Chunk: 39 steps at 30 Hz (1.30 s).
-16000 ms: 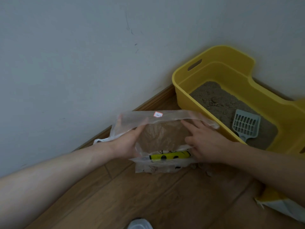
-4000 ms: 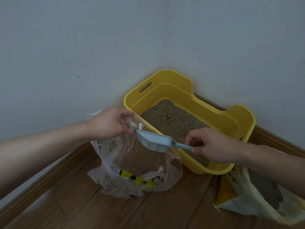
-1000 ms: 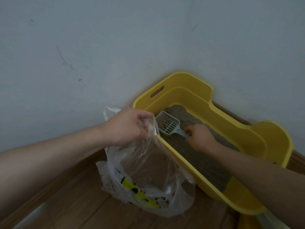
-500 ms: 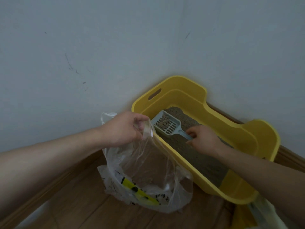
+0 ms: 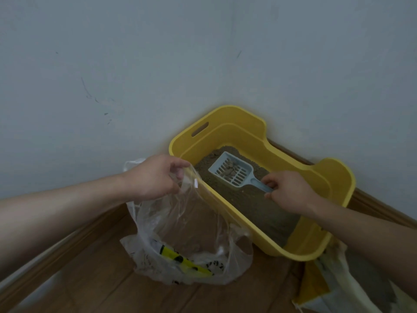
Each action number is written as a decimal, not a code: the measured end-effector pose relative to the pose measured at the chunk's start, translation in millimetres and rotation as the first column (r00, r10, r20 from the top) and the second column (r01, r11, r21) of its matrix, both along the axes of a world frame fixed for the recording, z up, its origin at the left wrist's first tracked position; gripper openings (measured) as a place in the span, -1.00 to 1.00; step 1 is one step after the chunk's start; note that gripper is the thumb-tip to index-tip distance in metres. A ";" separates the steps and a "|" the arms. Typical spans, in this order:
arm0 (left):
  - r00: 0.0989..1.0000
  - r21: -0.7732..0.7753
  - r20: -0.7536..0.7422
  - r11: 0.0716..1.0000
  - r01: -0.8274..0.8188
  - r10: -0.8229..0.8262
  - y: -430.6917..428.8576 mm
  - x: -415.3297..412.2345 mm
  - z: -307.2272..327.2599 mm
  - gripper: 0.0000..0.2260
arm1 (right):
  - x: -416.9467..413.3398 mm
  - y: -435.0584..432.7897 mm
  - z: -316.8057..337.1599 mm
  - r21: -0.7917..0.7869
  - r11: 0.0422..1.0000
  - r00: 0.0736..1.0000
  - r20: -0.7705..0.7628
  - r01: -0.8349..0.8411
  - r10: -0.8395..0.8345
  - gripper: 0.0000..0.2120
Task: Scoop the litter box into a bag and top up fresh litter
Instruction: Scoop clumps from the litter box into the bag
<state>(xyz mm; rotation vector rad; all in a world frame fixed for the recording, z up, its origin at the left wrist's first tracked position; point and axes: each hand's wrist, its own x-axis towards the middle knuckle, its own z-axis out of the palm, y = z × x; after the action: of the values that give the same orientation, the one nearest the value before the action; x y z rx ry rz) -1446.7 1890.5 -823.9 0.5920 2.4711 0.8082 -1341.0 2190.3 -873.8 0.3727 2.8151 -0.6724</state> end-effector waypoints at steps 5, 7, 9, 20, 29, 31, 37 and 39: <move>1.000 -0.044 -0.027 0.999 0.014 -0.016 3.4 3.8 1.7 -0.45 | 12.1 8.3 13.2 0.030 0.999 1.000 0.002 -0.023 0.023 -0.67; 0.999 -0.055 -0.039 0.998 0.018 -0.020 4.6 4.9 2.4 -0.46 | 16.7 9.6 20.9 0.052 0.997 0.999 -0.003 -0.050 0.050 -0.68; 0.999 -0.064 -0.045 0.998 0.023 -0.026 5.5 5.5 3.2 -0.47 | 21.6 9.1 29.7 0.067 0.995 0.997 -0.010 -0.074 0.075 -0.69; 0.998 -0.069 -0.056 0.998 0.004 -0.008 -8.7 12.5 3.9 -0.44 | 44.0 -25.4 72.7 -0.001 0.956 0.955 0.026 -0.295 0.295 -0.72; 1.000 0.024 -0.003 1.000 -0.006 0.006 -14.5 11.9 1.4 -0.43 | 37.0 -50.9 58.7 -0.091 0.923 0.920 0.089 -0.375 0.382 -0.73; 1.000 0.057 0.016 0.998 -0.004 0.003 -14.2 12.9 1.3 -0.43 | 34.9 -54.1 57.4 -0.086 0.916 0.911 0.105 -0.391 0.399 -0.71; 0.999 0.086 0.052 0.996 -0.007 0.003 -15.1 15.1 0.4 -0.43 | 30.9 -58.6 53.6 -0.114 0.921 0.920 0.090 -0.371 0.382 -0.73; 0.999 0.082 0.052 0.997 -0.004 0.000 -16.2 15.8 0.7 -0.42 | 29.2 -59.3 52.7 -0.125 0.923 0.923 0.084 -0.364 0.375 -0.76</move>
<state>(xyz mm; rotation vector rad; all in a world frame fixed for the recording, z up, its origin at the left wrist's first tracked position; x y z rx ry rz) -1430.8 1874.3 -823.2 0.5899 2.4010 0.9184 -1311.8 2131.0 -821.1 -0.1400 2.6252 -0.6888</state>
